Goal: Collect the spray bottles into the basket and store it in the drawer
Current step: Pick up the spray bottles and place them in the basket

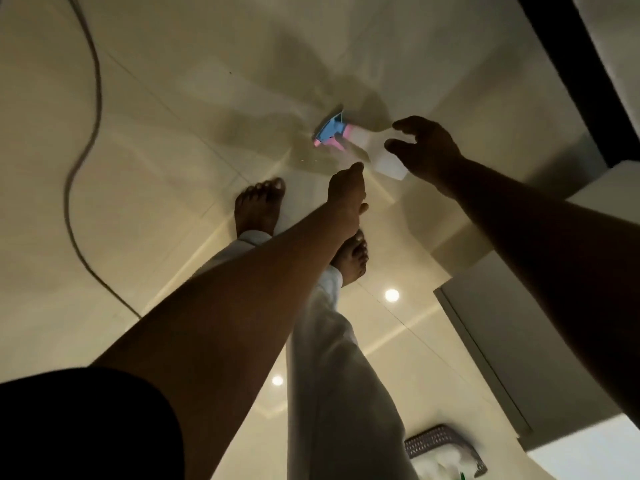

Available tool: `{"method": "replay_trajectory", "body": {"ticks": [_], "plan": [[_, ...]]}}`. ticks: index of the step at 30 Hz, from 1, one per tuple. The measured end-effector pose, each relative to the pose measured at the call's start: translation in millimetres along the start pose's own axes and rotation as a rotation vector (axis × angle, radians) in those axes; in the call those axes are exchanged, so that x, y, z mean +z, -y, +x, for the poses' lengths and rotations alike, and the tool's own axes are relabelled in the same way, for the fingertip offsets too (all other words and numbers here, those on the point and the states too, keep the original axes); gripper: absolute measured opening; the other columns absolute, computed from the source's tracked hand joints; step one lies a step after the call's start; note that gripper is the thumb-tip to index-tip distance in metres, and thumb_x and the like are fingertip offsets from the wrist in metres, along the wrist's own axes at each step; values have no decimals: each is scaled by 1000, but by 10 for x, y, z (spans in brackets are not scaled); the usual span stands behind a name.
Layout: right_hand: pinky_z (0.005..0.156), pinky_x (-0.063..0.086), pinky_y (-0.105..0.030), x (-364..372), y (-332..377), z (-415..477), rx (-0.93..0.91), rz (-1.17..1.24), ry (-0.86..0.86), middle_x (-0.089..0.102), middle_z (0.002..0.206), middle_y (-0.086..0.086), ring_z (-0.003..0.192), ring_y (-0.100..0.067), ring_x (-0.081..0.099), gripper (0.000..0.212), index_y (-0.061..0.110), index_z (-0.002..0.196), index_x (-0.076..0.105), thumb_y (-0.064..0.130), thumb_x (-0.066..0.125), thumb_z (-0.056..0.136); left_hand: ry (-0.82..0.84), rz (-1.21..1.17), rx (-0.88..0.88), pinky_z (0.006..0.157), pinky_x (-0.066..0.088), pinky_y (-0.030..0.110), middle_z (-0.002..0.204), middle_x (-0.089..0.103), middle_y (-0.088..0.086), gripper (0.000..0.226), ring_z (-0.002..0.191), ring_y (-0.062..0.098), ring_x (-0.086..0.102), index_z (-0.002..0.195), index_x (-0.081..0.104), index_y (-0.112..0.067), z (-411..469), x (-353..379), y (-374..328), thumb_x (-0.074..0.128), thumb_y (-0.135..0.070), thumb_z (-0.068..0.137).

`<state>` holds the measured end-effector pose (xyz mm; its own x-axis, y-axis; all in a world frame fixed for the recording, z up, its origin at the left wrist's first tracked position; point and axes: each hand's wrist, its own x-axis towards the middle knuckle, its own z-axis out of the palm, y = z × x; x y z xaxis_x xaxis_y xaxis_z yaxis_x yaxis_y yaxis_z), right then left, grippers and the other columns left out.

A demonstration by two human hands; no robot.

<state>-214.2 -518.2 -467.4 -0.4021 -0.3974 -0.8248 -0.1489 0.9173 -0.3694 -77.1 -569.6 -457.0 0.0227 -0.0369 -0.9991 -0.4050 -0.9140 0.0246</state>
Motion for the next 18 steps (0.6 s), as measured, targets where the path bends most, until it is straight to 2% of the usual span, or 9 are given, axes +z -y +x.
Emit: {"method": "replay_trajectory", "body": {"ticks": [3,6,8,11,14,18], "plan": [[117,45,-37,111,-145,257,-10,-25,14,53,157,-4,141,-25,53,54,22,152,53,38,67,101,13,-35,-20,104,53,43,123,56,10,50,125,30,59,152,47,-12,325,119,50,51,-36,108],[112,51,-41,161,-221,426,-10,-35,21,53,155,-7,137,-29,56,54,22,152,52,37,66,102,48,-80,-22,102,53,43,117,56,8,51,117,30,57,150,46,-13,539,224,87,54,-37,106],[109,53,-41,179,-235,495,-1,-5,40,52,155,-7,134,-30,57,54,25,152,52,39,65,102,76,-147,-27,105,52,44,126,57,13,52,113,30,56,150,46,-13,655,294,85,57,-36,105],[111,51,-40,224,-257,531,0,-1,50,54,155,-6,136,-28,56,54,25,151,54,42,64,101,115,-251,-49,114,48,45,142,57,19,56,128,34,57,151,46,-13,758,379,52,63,-33,102],[113,48,-39,210,-255,386,8,27,10,57,153,-7,137,-28,56,54,22,150,55,42,64,101,112,-254,-55,116,47,48,146,58,21,57,134,38,57,151,46,-12,669,404,34,65,-31,101],[99,50,-32,131,-135,-122,30,157,-49,61,146,-7,129,-26,61,52,26,147,57,45,66,100,73,-146,43,114,49,50,144,60,20,50,132,37,59,149,51,-15,183,261,38,61,-31,103]]}}
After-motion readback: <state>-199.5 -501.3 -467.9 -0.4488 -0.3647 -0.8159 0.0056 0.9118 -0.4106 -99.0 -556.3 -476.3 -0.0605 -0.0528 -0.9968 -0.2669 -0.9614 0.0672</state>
